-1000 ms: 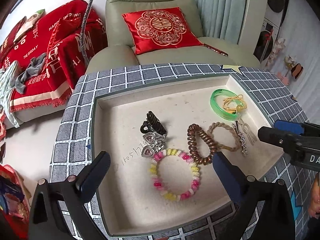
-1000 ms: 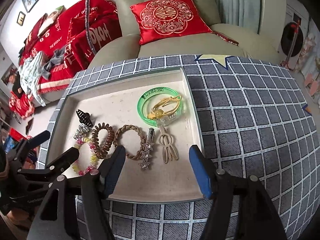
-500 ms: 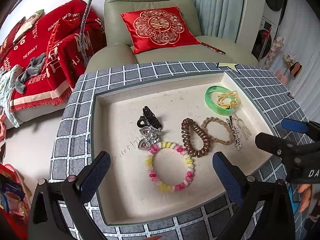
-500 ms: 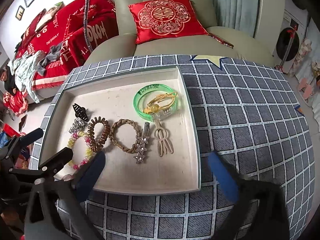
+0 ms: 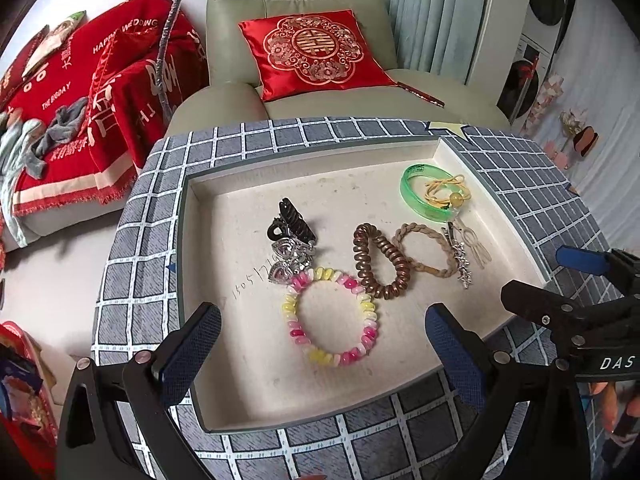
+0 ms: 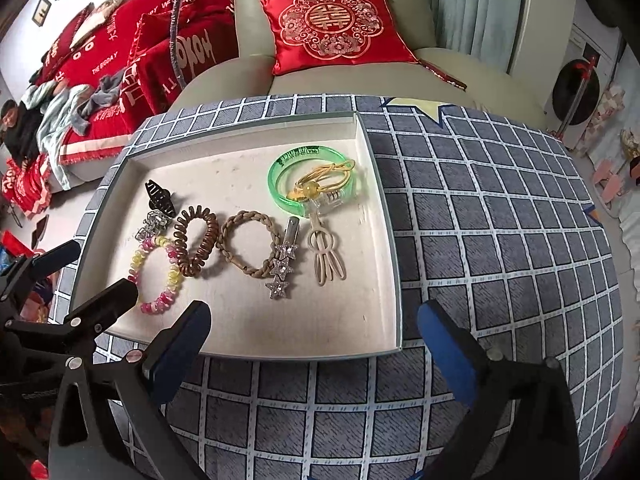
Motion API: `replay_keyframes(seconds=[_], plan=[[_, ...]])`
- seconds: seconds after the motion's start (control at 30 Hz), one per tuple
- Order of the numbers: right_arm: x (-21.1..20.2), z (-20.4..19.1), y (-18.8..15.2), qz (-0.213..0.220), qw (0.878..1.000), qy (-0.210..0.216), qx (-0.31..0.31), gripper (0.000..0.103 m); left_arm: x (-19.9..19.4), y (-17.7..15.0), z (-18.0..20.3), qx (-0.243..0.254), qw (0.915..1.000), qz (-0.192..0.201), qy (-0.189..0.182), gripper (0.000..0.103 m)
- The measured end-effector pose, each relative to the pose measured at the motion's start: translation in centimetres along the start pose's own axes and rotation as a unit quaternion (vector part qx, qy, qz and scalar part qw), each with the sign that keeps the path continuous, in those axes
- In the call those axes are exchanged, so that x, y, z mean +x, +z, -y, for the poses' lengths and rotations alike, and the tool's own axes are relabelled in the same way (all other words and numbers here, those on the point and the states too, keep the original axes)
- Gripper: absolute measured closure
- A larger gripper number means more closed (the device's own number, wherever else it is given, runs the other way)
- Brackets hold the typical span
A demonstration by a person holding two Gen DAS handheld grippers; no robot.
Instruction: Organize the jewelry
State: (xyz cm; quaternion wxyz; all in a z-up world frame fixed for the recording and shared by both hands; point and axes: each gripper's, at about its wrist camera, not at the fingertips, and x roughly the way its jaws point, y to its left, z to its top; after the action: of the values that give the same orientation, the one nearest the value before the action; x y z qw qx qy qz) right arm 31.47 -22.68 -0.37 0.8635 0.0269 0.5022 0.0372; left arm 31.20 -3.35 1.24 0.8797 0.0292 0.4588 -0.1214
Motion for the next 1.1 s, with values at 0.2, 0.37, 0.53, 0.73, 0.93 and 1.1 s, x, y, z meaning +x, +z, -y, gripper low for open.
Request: replay_keyframes(seconds=[0.2, 0.37, 0.53, 0.73, 0.93, 1.1], plan=[[-0.4, -0.2, -0.5, 0.001, 1.0, -0.009, -0.004, 0.0, -0.8, -0.6, 0.2, -0.004, 0.9999, 0.003, -0.009, 0.0], [-0.9, -0.6, -1.2, 0.002, 1.0, -0.018, -0.015, 0.0, -1.6, -1.4, 0.5, -0.006, 0.9998, 0.004, -0.017, 0.0], [-1.4, -0.5, -1.7, 0.003, 1.0, -0.02, -0.014, 0.0, -2.2, -2.2, 0.5, -0.011, 0.9997, 0.001, -0.022, 0.0], [-1.9, -0.1, -2.3, 0.007, 0.999, -0.03, -0.01, 0.0, -3.1, -2.8, 0.4, -0.017, 0.9996, 0.002, -0.025, 0.0], [-2.2, -0.1, -3.2, 0.004, 0.999, -0.036, -0.012, 0.0, -3.7, -3.9, 0.3, -0.024, 0.9994, 0.0, -0.023, 0.0], [-2.5, -0.3, -4.0, 0.002, 0.999, -0.037, -0.016, 0.0, -4.1, -5.0, 0.2, -0.03, 0.9992, -0.007, -0.026, 0.0]])
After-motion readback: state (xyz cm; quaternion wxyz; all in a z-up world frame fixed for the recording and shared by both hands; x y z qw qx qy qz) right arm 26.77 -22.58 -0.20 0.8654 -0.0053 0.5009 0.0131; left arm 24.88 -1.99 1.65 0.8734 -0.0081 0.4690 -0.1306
